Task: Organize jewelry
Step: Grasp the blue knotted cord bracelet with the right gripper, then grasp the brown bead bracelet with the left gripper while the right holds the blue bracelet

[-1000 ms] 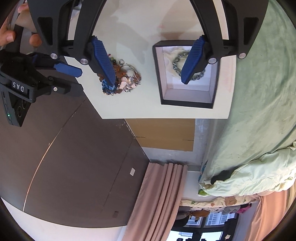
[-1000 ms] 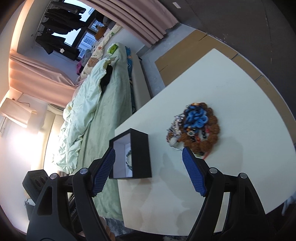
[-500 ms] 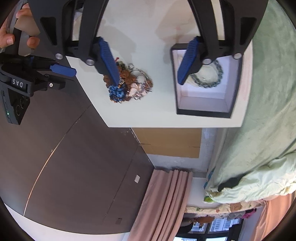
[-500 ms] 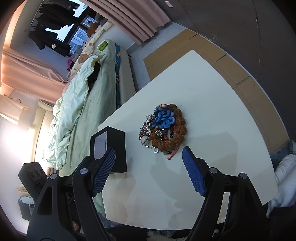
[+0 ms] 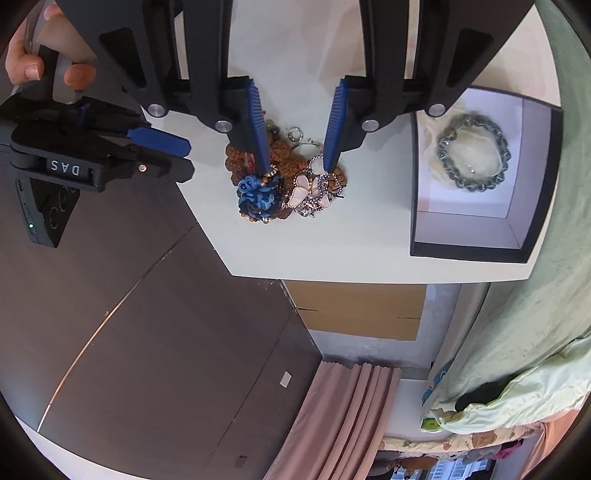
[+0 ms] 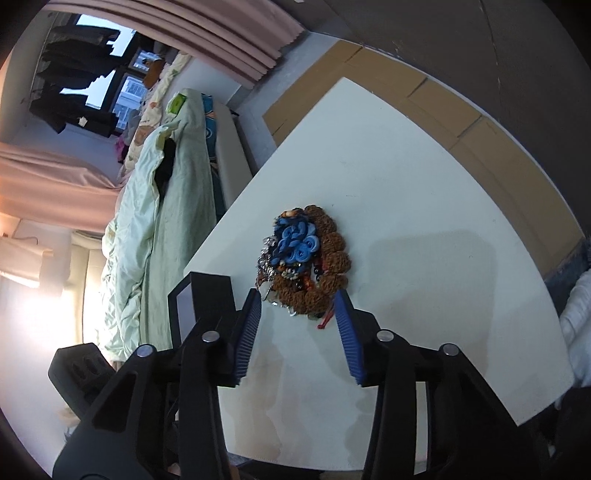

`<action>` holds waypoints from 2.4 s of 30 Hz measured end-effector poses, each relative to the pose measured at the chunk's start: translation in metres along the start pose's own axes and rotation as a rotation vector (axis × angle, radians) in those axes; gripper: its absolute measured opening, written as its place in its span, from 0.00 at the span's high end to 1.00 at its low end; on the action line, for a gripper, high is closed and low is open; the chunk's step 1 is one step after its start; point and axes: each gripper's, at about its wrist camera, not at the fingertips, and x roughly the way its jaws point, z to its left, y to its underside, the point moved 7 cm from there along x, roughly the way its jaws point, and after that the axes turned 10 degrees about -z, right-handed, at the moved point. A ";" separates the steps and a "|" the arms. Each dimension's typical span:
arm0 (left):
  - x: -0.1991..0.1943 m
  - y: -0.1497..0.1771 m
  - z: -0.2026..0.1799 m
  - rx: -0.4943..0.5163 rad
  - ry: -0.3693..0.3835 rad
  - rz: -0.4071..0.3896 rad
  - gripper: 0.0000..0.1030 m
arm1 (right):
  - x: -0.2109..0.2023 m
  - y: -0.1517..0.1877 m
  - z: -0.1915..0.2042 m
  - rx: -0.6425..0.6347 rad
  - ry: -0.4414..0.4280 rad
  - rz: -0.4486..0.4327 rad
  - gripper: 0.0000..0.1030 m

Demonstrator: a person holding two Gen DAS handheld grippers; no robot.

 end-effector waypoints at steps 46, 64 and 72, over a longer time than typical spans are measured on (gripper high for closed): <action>0.048 0.001 -0.006 0.018 0.009 0.060 0.75 | -0.001 -0.030 0.005 0.092 -0.028 -0.085 0.90; 0.076 0.034 -0.021 0.030 -0.035 0.121 0.64 | -0.019 -0.032 -0.011 0.120 -0.018 -0.098 0.90; 0.084 0.033 -0.024 0.032 -0.048 0.112 0.74 | -0.016 -0.032 -0.010 0.116 -0.014 -0.095 0.90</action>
